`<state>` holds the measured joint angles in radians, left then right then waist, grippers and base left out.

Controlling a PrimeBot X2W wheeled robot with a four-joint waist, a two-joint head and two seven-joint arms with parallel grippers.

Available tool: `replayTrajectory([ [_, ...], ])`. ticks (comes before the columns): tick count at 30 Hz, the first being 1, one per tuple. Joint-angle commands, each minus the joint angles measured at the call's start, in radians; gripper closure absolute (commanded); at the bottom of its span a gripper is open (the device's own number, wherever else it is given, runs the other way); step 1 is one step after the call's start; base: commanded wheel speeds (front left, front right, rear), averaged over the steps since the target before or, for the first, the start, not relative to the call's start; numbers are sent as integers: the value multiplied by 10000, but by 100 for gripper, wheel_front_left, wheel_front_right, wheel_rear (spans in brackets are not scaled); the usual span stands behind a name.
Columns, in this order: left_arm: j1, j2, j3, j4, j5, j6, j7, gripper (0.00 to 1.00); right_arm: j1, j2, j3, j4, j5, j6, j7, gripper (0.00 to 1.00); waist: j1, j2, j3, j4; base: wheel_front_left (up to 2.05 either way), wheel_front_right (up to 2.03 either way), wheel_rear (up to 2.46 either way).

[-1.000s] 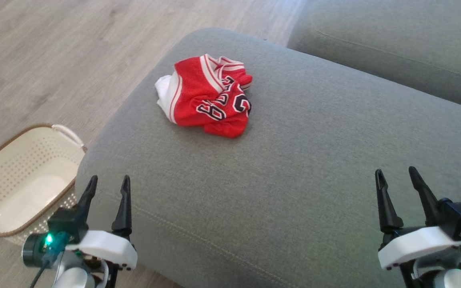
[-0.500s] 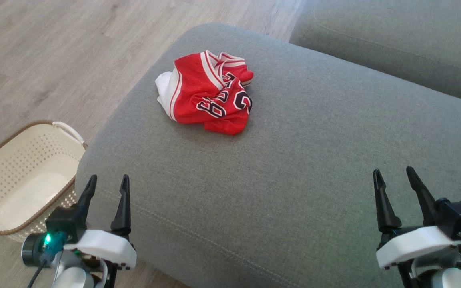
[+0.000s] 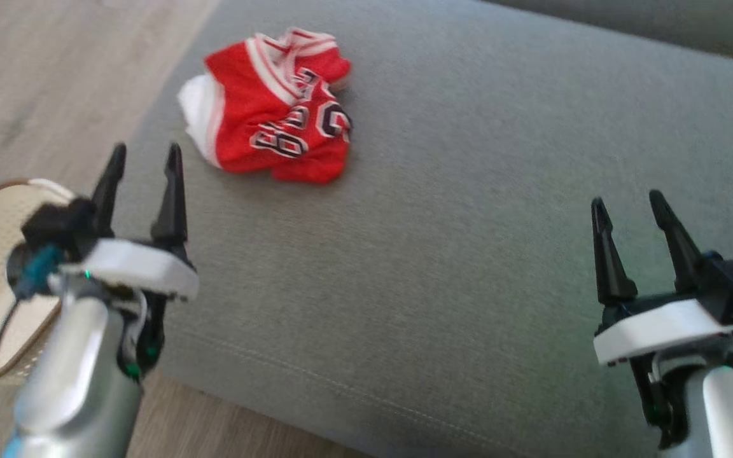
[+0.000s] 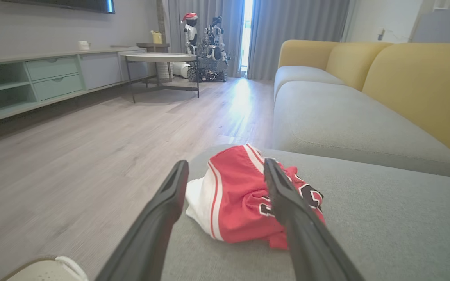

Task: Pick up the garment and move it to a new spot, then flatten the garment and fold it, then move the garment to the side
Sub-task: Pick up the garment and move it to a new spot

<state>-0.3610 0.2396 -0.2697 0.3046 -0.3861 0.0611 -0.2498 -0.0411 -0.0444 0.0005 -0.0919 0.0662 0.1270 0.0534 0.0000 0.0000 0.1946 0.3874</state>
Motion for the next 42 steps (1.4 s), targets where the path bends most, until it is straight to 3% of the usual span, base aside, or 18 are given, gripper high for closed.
replayTrajectory([
  [1,-540,305,489,-78,-68,-69,-114,0,-384,-58,282,-415,-69,37,34,0,0,0,618,-635,0,0,0],
  [12,-2964,736,1190,4289,-1218,-1336,24,0,-929,-58,311,-249,48,37,-317,0,0,0,1574,-1934,0,0,0],
  [22,-4245,808,850,7617,-1726,-1842,1096,0,-1205,-58,377,40,27,37,-546,0,0,0,1894,-2292,0,0,0],
  [23,-4311,789,772,7821,-1769,-1867,1207,17,-1229,-58,383,68,46,37,-557,0,0,0,1896,-2307,0,0,0],
  [24,-4372,784,686,7979,-1798,-1885,1276,70,-1248,-58,387,96,62,37,-563,0,0,0,1893,-2319,0,0,0],
  [25,-4427,792,619,8093,-1828,-1896,1267,100,-1261,-58,388,120,78,37,-572,0,0,0,1884,-2327,0,0,0],
  [36,-4664,1195,-92,8082,-1605,-1902,18,100,-1140,-58,289,299,192,37,-592,0,0,0,1469,-2234,0,0,0],
  [38,-4651,1276,13,7718,-1487,-1777,-94,100,-1066,-58,256,321,224,37,-606,0,0,0,1283,-2203,0,0,0],
  [42,-4077,1467,679,5730,-1068,-1315,-114,100,-874,-58,193,370,301,37,-646,0,0,0,847,-2166,0,0,0],
])
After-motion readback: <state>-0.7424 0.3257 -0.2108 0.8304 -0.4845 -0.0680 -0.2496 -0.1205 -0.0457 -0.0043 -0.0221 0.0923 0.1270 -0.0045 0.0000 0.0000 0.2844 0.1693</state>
